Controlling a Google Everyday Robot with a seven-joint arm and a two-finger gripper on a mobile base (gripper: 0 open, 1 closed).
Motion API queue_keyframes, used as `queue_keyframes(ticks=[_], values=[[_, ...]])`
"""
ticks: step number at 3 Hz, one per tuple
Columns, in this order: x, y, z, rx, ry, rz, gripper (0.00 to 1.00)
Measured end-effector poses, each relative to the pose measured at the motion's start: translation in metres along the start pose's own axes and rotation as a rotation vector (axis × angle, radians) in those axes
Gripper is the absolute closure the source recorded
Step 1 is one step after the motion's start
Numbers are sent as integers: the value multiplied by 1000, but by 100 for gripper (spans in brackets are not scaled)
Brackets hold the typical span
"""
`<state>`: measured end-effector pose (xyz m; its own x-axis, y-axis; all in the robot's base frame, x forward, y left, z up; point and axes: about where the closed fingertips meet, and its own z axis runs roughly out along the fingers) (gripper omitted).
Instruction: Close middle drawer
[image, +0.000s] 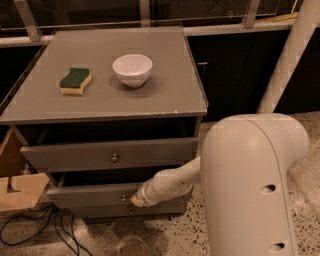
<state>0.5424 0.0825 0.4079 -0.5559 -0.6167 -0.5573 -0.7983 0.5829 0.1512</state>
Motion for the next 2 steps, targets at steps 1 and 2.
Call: queue_keyframes(ticks=[1, 2], values=[[-22, -18, -3, 42, -28, -9, 100], [-37, -28, -6, 65, -54, -14, 100]])
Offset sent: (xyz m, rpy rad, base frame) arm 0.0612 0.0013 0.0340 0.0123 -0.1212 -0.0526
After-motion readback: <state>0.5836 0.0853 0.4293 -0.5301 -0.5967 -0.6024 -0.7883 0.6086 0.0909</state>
